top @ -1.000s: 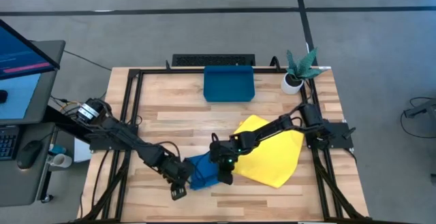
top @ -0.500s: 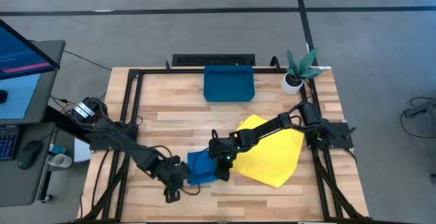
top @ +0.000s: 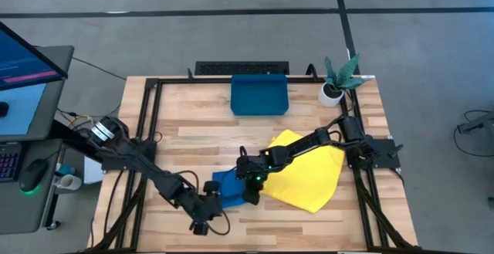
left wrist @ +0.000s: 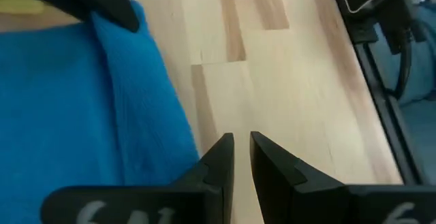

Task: Roll microfiber towels into tight, uniform cylinder then place into a basket
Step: Roll the blue microfiber cloth

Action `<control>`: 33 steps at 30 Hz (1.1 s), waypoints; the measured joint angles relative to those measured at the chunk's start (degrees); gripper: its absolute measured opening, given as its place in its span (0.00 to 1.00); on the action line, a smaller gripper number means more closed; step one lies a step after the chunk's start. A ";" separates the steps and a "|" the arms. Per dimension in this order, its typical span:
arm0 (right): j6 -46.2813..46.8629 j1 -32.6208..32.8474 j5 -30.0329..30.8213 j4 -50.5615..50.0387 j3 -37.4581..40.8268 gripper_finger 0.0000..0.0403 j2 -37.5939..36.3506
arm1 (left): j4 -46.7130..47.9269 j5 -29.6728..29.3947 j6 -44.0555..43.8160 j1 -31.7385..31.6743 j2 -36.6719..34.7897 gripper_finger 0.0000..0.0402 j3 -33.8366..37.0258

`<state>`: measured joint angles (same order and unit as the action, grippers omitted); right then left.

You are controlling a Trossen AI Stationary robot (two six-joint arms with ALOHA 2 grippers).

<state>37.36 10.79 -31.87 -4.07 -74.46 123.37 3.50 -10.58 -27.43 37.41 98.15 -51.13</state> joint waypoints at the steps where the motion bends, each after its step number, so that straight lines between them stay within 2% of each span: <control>1: -0.02 0.00 0.00 0.00 0.00 0.08 0.00 | -0.23 -0.33 0.63 -0.24 0.16 0.10 0.01; 7: -0.15 -0.04 0.01 0.05 0.00 0.07 0.00 | -0.24 -3.74 1.22 -1.94 0.18 0.10 0.00; 17: 0.09 -0.04 -0.64 0.02 -0.02 0.07 0.00 | 6.22 -5.21 -1.74 -5.98 0.56 0.10 0.02; 20: 0.09 -0.07 -0.74 -0.05 -0.04 0.07 0.00 | 6.06 -3.16 -1.82 -6.73 0.53 0.10 0.02; 27: 0.65 -0.09 -0.87 -0.16 -0.04 0.07 0.00 | 5.34 -3.25 -1.96 -6.91 0.48 0.10 0.02; 33: 1.04 -0.09 -0.86 -0.23 -0.06 0.08 0.00 | -0.28 -3.48 2.39 -5.96 -0.76 0.10 0.00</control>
<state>38.41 10.70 -32.73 -4.30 -74.52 123.37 3.22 -14.06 -25.04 31.45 97.38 -51.13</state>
